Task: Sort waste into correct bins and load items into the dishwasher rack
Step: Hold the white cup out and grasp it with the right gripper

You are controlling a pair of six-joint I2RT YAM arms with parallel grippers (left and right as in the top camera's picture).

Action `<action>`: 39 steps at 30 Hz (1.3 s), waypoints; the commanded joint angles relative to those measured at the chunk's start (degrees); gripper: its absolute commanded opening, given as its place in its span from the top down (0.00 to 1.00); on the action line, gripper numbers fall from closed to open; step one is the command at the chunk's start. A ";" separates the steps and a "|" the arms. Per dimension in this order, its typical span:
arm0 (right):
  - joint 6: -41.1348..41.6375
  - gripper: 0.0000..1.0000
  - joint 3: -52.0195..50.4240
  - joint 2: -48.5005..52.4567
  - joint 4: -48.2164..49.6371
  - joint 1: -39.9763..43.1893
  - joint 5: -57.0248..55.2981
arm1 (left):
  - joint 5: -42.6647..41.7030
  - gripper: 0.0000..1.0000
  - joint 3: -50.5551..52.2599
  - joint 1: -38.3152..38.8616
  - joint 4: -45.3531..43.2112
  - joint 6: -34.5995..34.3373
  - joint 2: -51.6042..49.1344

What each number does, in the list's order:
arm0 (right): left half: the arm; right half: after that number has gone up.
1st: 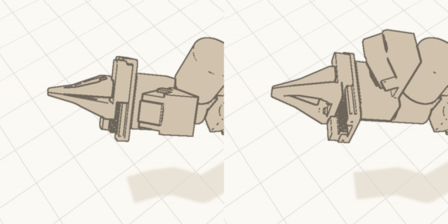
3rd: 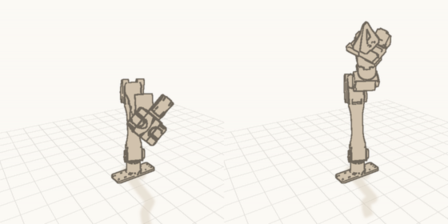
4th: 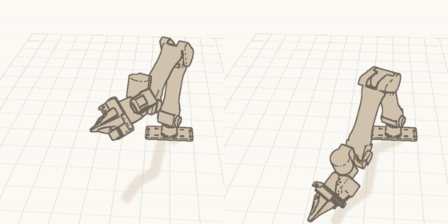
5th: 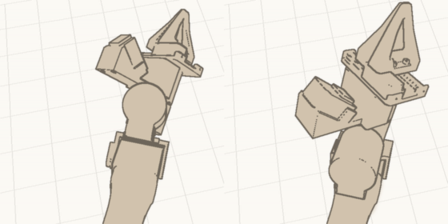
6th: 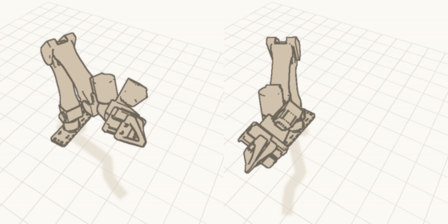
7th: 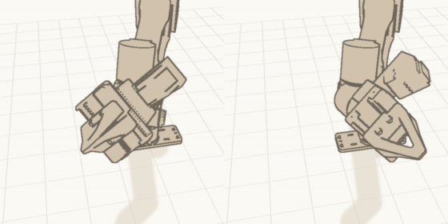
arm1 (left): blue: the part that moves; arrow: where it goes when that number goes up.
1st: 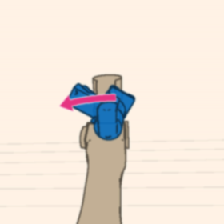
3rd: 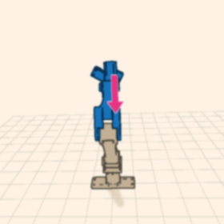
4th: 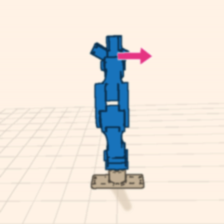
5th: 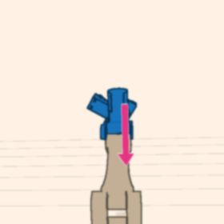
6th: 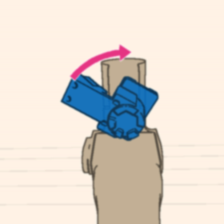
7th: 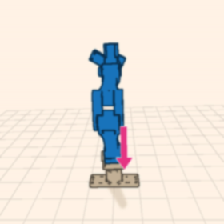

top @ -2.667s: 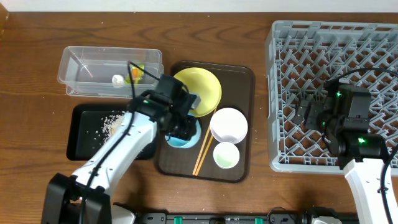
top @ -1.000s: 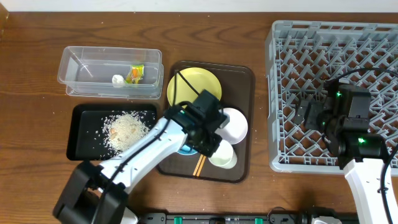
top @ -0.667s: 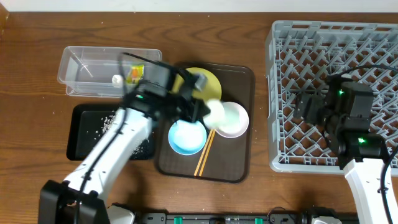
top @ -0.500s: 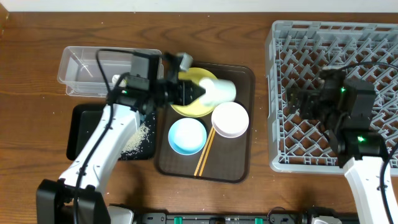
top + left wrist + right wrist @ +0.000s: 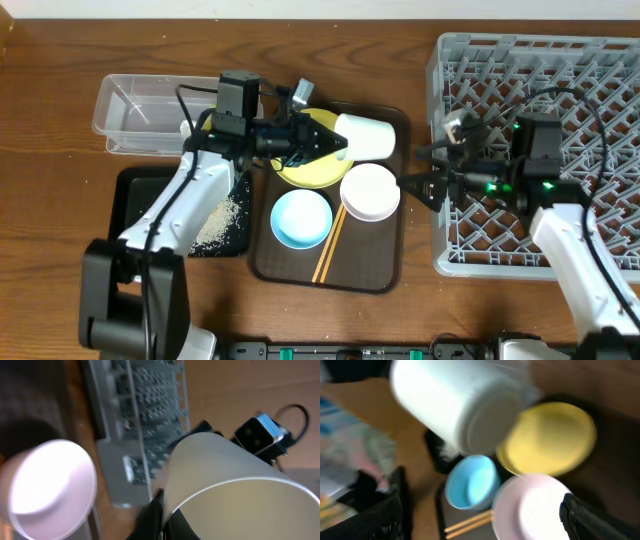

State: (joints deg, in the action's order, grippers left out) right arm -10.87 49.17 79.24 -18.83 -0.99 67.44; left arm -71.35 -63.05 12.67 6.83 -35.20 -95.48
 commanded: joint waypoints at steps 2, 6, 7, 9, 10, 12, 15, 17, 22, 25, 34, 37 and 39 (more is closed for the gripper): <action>-3.32 0.01 0.96 3.06 4.24 -2.69 10.54 | -10.12 0.94 -0.92 0.72 -0.52 -2.64 -0.76; -3.30 0.01 0.96 3.98 9.75 -4.35 11.15 | -14.08 0.94 -0.92 1.62 -0.52 -2.64 -0.76; -3.28 0.01 0.96 3.98 11.28 -4.74 11.15 | -14.43 0.94 -0.92 1.90 -0.55 -2.67 -0.76; -1.75 0.01 0.96 3.98 14.73 -5.40 11.17 | -15.06 0.94 -0.92 2.45 -0.52 -2.64 -0.76; -0.48 0.01 0.96 3.98 16.35 -5.64 11.08 | -15.21 0.94 -0.92 2.75 -0.52 -2.64 -0.76; 1.99 0.01 0.96 3.98 19.67 -5.84 11.06 | -15.21 0.94 -0.92 3.30 -0.52 -2.64 -0.76; 6.14 0.01 0.96 3.98 24.37 -5.84 11.06 | -15.17 0.94 -0.92 3.43 -0.55 -2.64 -0.76; 7.65 0.02 0.96 3.98 26.01 -5.84 11.08 | -15.19 0.94 -0.92 3.43 -0.55 -2.64 -0.76; 8.31 0.13 0.96 3.98 26.80 -5.84 12.00 | -14.99 0.94 -0.92 3.43 -0.55 -2.62 -0.76; 8.81 0.18 0.96 3.98 26.80 -5.84 12.61 | -14.99 0.94 -0.92 3.43 -0.55 -2.62 -0.76; 9.16 0.27 0.96 3.98 26.86 -5.84 12.59 | -14.99 0.94 -0.92 3.43 -0.55 -2.62 -0.76; 9.16 0.32 0.96 3.98 27.28 -5.84 12.59 | -14.99 0.94 -0.92 3.43 -0.55 -2.62 -0.76; 9.16 0.32 0.96 3.96 27.56 -5.84 12.59 | -14.99 0.94 -0.92 3.43 -0.55 -2.62 -0.76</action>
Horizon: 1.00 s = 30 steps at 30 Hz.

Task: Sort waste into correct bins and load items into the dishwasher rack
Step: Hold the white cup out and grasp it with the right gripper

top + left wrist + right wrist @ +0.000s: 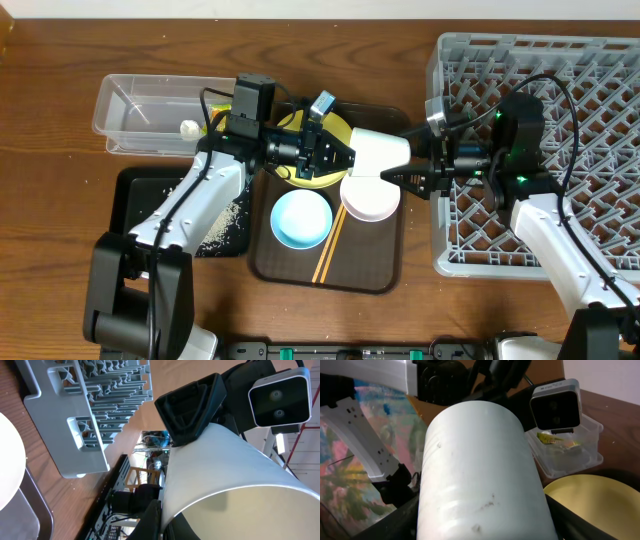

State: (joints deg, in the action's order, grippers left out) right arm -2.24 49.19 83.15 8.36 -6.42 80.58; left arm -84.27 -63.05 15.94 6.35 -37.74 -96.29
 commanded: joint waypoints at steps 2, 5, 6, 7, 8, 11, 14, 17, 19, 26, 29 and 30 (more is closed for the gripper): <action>0.52 0.33 0.94 0.04 0.55 -0.42 -0.55 | -2.08 0.94 -0.92 0.15 -0.07 -0.09 0.04; 0.68 0.34 0.94 0.04 0.98 -0.42 -0.52 | -2.05 0.94 -0.92 0.15 -0.07 -0.09 0.04; 1.14 0.35 0.94 0.04 1.27 -0.42 -0.52 | -2.08 0.94 -0.92 0.15 -0.07 -0.09 0.04; 1.40 0.35 0.94 0.04 1.51 -0.42 -0.52 | -2.08 0.94 -0.92 0.15 -0.07 -0.09 0.04; 1.40 0.36 0.94 0.04 1.57 -0.42 -0.55 | -2.05 0.94 -0.92 0.15 -0.07 -0.09 0.04; 1.40 0.39 0.94 0.04 1.70 -0.42 -0.55 | -2.05 0.93 -0.92 0.15 -0.07 -0.09 0.04; 1.42 0.44 0.94 0.04 1.70 -0.42 -0.59 | -2.05 0.93 -0.92 0.15 -0.07 -0.09 0.04; 2.64 0.46 0.94 0.04 1.70 -0.42 -0.61 | -1.42 0.87 -0.92 0.15 -0.07 -0.07 0.04; 3.23 0.49 0.94 0.04 1.66 -0.42 -0.70 | -0.33 0.83 -0.92 0.15 -0.07 -0.04 0.04; 9.14 0.62 0.94 0.04 0.46 -0.35 -9.51 | 5.88 0.67 -0.92 -0.02 -0.02 0.24 0.07; 9.27 0.67 0.94 0.04 -2.05 -0.35 -15.87 | 9.44 0.62 -0.92 -0.81 0.35 1.95 0.07; 9.31 0.71 0.94 0.04 -3.37 -0.35 -18.73 | 10.69 0.62 -0.92 -1.20 0.70 2.32 0.09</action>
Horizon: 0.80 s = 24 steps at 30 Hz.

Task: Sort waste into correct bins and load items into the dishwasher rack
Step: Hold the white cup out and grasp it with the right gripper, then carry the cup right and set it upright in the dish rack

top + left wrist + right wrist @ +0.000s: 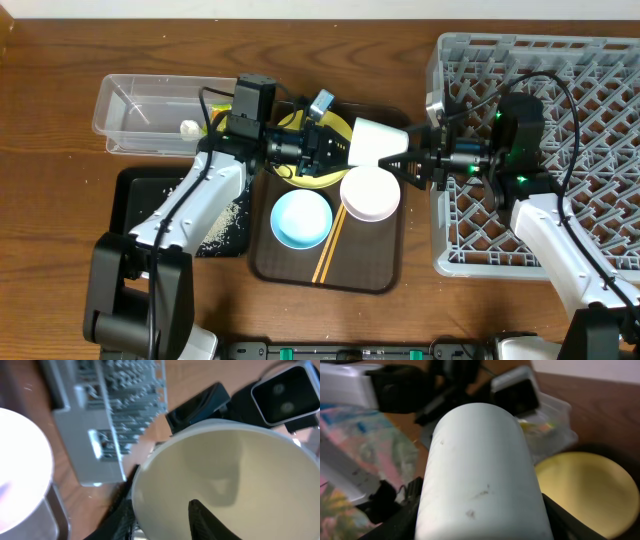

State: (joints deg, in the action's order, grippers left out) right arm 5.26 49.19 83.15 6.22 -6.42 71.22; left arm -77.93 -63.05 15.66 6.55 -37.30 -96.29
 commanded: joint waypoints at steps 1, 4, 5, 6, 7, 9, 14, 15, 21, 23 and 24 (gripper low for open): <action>1.66 0.76 0.94 0.04 -2.58 -0.35 -12.46 | 5.57 0.62 -0.92 -1.38 0.85 3.19 0.13; 1.11 0.83 1.05 -0.17 -4.15 -0.31 -18.08 | 12.20 0.60 -0.92 -2.34 4.28 7.69 0.48; 1.11 0.84 1.27 -0.44 -4.46 -0.28 -19.39 | 14.73 0.60 -0.92 -2.45 5.95 9.16 0.63; 1.11 0.86 1.66 -0.85 -5.09 -0.31 -20.72 | 17.64 0.59 -0.92 -2.54 7.87 10.97 0.87; 1.09 0.86 2.16 -1.36 -6.05 -0.26 -22.34 | 20.61 0.58 -0.92 -2.54 9.90 12.66 1.11; 1.09 0.89 3.80 -2.56 -9.40 -0.07 -26.36 | 26.47 0.57 -0.92 -2.54 14.03 15.47 1.70; -0.63 0.99 10.99 -5.40 -24.09 1.53 -38.32 | 38.07 0.57 -0.94 -2.78 21.79 18.93 4.48; -0.63 0.99 12.87 -5.75 -27.98 2.03 -41.46 | 40.19 0.57 -0.94 -2.93 22.97 19.17 5.42; -0.90 0.99 22.45 -5.95 -44.89 6.38 -54.38 | 50.34 0.56 -0.94 -4.90 27.58 19.32 12.24; -1.07 0.99 24.52 -5.92 -48.50 8.09 -58.73 | 52.96 0.56 -0.94 -5.27 28.57 19.32 14.64; -1.05 0.99 25.33 -5.90 -49.86 8.90 -61.07 | 54.12 0.55 -0.94 -5.31 28.89 19.32 15.67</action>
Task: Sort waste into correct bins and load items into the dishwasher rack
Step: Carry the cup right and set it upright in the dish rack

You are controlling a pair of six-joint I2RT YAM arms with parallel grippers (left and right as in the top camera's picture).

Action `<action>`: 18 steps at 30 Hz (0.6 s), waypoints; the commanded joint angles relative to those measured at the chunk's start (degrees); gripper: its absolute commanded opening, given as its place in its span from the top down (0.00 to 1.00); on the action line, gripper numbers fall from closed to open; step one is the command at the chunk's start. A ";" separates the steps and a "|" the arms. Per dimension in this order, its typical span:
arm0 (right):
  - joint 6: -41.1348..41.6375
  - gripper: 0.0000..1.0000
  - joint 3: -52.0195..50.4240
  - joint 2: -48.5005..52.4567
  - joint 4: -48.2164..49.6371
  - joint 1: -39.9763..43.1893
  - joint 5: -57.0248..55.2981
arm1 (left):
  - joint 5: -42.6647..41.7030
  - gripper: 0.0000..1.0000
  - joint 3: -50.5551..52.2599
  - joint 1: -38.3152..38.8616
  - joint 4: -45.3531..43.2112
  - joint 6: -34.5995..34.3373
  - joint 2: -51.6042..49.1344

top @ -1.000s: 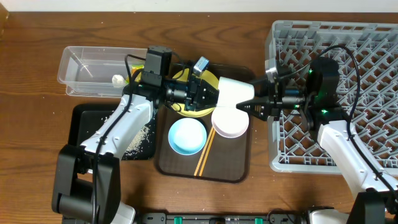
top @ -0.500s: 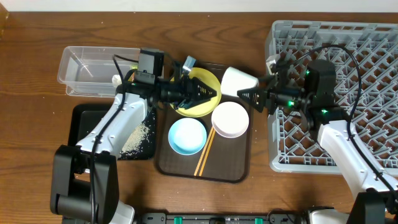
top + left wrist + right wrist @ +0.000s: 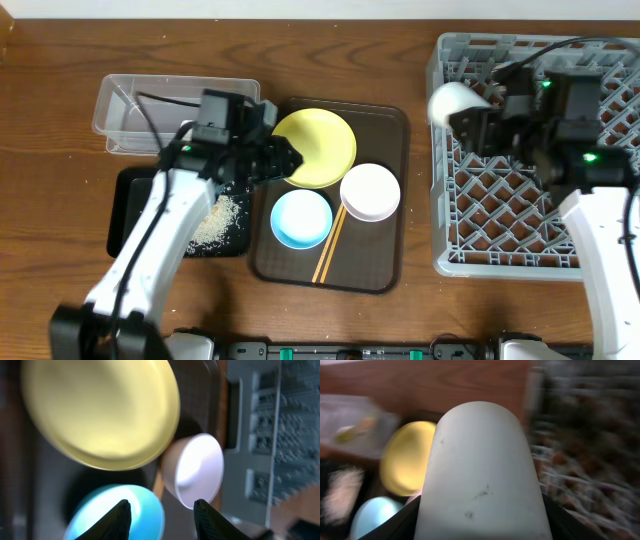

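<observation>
A white cup [image 3: 448, 100] lies sideways in the air at the left edge of the grey dishwasher rack [image 3: 560, 215], with my right gripper [image 3: 466, 114] shut on it. In the right wrist view the cup [image 3: 480, 470] fills the middle, dark fingers [image 3: 559, 521] on both sides. My left gripper [image 3: 286, 157] is open and holds nothing, at the left rim of the yellow plate [image 3: 315, 148]. Its fingertips [image 3: 123, 509] frame the blue bowl [image 3: 107, 517] and the white bowl [image 3: 197, 471].
The brown tray [image 3: 375, 272] carries the yellow plate, the blue bowl [image 3: 301, 218], the white bowl [image 3: 370, 192] and orange chopsticks [image 3: 328, 252]. A clear bin [image 3: 140, 105] with scraps and a black bin [image 3: 135, 200] with crumbs stand to the left.
My left gripper has let go of the cup and now sits open further left by the yellow plate. The right gripper has moved the cup from over the tray to the rack's left edge.
First my left gripper held the cup over the yellow plate while the right stood open by the tray's right edge. Then the cup was between the right gripper's fingers, and both held it. Now only the right gripper holds it, at the rack.
</observation>
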State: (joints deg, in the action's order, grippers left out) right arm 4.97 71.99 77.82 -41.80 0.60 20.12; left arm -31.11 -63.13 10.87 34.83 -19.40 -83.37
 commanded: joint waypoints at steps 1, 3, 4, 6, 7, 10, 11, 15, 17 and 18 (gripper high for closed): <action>-0.76 0.99 3.15 -0.57 -2.82 2.73 -12.20 | 8.72 0.53 -0.85 -0.52 0.94 1.42 3.74; -0.76 0.99 3.74 -0.57 -3.93 3.78 -15.28 | 10.29 0.51 -0.85 -0.52 1.27 1.42 4.74; -0.74 0.99 4.02 -0.46 -4.72 4.31 -17.35 | 11.04 0.50 -0.85 -0.52 1.42 1.42 5.01; 0.04 0.99 4.37 -0.17 -6.78 5.14 -21.33 | 11.32 0.48 -0.85 -0.52 1.84 1.62 5.16; 0.68 0.99 4.42 0.11 -8.17 5.49 -22.56 | 11.30 0.48 -0.85 -0.52 2.10 1.62 5.14; 3.21 0.99 4.44 0.61 -14.25 6.71 -24.52 | 11.32 0.47 -0.85 -0.52 3.26 1.64 5.14; 4.33 0.99 4.44 0.85 -16.72 7.34 -26.03 | 11.34 0.46 -0.85 -0.52 3.78 1.86 5.14; 5.92 0.99 4.42 1.42 -23.32 9.94 -32.79 | 13.88 0.46 -0.85 -0.52 5.77 2.03 5.14; 5.92 0.99 4.42 1.60 -24.68 11.98 -34.77 | 13.88 0.46 -0.85 -0.52 6.45 2.03 5.14; 5.92 0.99 4.42 1.64 -24.92 13.11 -34.77 | 13.88 0.46 -0.85 -0.52 6.54 2.03 5.14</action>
State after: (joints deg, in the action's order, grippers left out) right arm 9.06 75.26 79.15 -66.06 10.85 -8.86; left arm -19.05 -63.13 10.55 40.88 -18.13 -78.35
